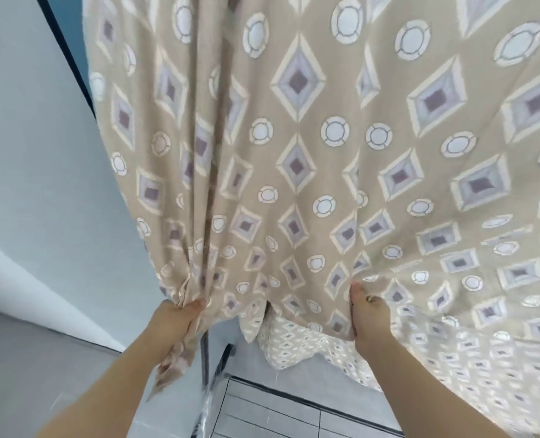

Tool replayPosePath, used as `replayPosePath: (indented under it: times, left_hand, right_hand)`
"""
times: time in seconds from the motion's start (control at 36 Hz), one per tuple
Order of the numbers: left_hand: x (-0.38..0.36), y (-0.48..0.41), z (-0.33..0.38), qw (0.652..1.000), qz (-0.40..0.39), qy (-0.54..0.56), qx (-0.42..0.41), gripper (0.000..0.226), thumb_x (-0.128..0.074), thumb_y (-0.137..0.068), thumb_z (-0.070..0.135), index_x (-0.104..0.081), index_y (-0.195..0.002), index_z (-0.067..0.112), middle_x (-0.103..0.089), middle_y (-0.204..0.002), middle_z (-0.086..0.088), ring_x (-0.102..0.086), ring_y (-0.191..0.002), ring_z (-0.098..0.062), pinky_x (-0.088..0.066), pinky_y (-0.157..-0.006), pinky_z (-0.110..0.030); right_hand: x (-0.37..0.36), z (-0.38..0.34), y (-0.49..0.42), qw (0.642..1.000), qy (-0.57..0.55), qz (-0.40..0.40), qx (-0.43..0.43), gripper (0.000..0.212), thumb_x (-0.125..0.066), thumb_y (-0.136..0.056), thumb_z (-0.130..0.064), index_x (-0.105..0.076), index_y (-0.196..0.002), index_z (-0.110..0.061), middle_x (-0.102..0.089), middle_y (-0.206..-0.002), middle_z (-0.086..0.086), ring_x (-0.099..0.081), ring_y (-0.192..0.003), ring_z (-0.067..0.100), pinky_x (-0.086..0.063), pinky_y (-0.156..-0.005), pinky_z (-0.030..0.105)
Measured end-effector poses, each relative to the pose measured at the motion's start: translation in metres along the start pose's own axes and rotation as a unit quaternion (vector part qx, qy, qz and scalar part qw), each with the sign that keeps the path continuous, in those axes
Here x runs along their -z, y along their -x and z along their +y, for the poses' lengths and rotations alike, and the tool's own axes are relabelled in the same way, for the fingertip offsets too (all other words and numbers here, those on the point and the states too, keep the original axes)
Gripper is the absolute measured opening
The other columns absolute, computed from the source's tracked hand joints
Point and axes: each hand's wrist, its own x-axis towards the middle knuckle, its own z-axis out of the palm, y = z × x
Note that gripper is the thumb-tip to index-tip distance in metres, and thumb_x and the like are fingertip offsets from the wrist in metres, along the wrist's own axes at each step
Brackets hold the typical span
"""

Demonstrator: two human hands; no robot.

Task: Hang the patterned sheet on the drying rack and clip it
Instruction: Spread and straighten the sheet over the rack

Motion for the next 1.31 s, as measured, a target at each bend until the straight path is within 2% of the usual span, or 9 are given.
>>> replayPosePath:
  times: [0.42,0.64,0.72,0.83,0.92,1.0,1.08,1.22,1.31]
  left_hand:
    - [-0.018,-0.044,-0.087,0.986,0.037,-0.117,0.109,0.038,-0.062,-0.086,0.030,-0.054,-0.057,0.007,-0.049,-0.045,-0.007,-0.046,-0.046,-0.021,-0.032,-0.049,-0.026]
    - [-0.027,-0.065,-0.108,0.984,0.103,0.019,0.141,0.029,-0.062,-0.087,0.022,-0.049,-0.063,0.011,-0.043,-0.054,-0.008,-0.037,-0.049,-0.021,-0.026,-0.049,-0.030]
    - [-0.034,-0.062,-0.108,0.975,0.130,0.104,0.150,0.013,-0.066,-0.082,0.013,-0.056,-0.087,0.006,-0.044,-0.061,-0.007,-0.037,-0.051,-0.020,-0.029,-0.047,-0.027]
    - [-0.051,-0.050,-0.124,0.945,0.189,0.165,0.209,0.065,-0.072,-0.072,0.042,-0.049,-0.121,0.005,-0.056,-0.102,-0.014,-0.058,-0.083,-0.027,-0.051,-0.074,-0.033]
    - [-0.068,-0.037,-0.125,0.939,0.136,0.173,0.265,0.077,-0.053,-0.080,0.059,-0.038,-0.137,0.010,-0.042,-0.140,-0.016,-0.043,-0.127,-0.035,-0.037,-0.104,-0.047]
    - [-0.098,-0.020,-0.113,0.922,0.039,0.237,0.304,0.060,-0.039,-0.094,0.047,-0.034,-0.140,0.009,-0.036,-0.146,-0.015,-0.035,-0.134,-0.033,-0.033,-0.100,-0.045]
    - [-0.127,-0.010,-0.106,0.858,-0.045,0.362,0.361,0.082,-0.048,-0.082,0.065,-0.026,-0.145,0.017,-0.024,-0.150,-0.017,-0.028,-0.138,-0.032,-0.025,-0.108,-0.049]
    - [-0.164,-0.014,-0.102,0.844,-0.145,0.430,0.286,0.089,-0.054,-0.080,0.061,-0.022,-0.144,0.009,-0.043,-0.136,-0.013,-0.049,-0.121,-0.024,-0.030,-0.104,-0.049]
    - [-0.182,-0.017,-0.102,0.858,-0.159,0.436,0.221,0.036,-0.061,-0.081,0.041,-0.056,-0.104,0.015,-0.066,-0.084,-0.002,-0.058,-0.081,-0.014,-0.049,-0.076,-0.030]
  right_hand:
    - [-0.005,0.093,-0.028,0.989,0.122,0.015,-0.088,0.045,-0.049,-0.094,-0.036,-0.049,-0.060,-0.005,-0.047,-0.059,0.008,-0.041,-0.052,0.020,-0.029,-0.047,0.027]
    - [-0.023,0.128,-0.034,0.983,0.138,0.013,-0.122,0.045,-0.047,-0.095,-0.037,-0.050,-0.064,-0.004,-0.046,-0.060,0.007,-0.041,-0.054,0.018,-0.029,-0.045,0.026]
    - [-0.024,0.127,-0.036,0.984,0.136,0.021,-0.113,0.046,-0.046,-0.095,-0.038,-0.048,-0.061,-0.007,-0.046,-0.060,0.007,-0.041,-0.054,0.018,-0.029,-0.046,0.027]
    - [-0.022,0.137,-0.039,0.985,0.125,0.029,-0.120,0.045,-0.046,-0.094,-0.041,-0.050,-0.066,-0.006,-0.049,-0.064,0.005,-0.044,-0.060,0.020,-0.032,-0.050,0.028]
    - [-0.026,0.143,-0.038,0.986,0.102,0.029,-0.131,0.043,-0.048,-0.093,-0.043,-0.054,-0.082,-0.002,-0.051,-0.067,0.004,-0.048,-0.069,0.024,-0.036,-0.055,0.029]
    - [-0.025,0.146,-0.038,0.984,0.104,0.025,-0.142,0.046,-0.047,-0.092,-0.047,-0.052,-0.081,-0.003,-0.050,-0.068,0.005,-0.046,-0.065,0.023,-0.033,-0.052,0.027]
    - [-0.017,0.151,-0.040,0.983,0.115,0.013,-0.144,0.048,-0.045,-0.091,-0.050,-0.050,-0.073,-0.006,-0.049,-0.066,0.005,-0.042,-0.058,0.020,-0.033,-0.052,0.027]
    - [-0.006,0.159,-0.045,0.985,0.063,-0.049,-0.155,0.041,-0.048,-0.091,-0.047,-0.051,-0.072,-0.010,-0.040,-0.063,0.002,-0.034,-0.055,0.015,-0.028,-0.054,0.027]
    - [0.002,0.164,-0.054,0.984,0.060,-0.088,-0.142,0.032,-0.050,-0.091,-0.045,-0.055,-0.080,-0.015,-0.044,-0.072,0.000,-0.036,-0.059,0.012,-0.031,-0.059,0.026]
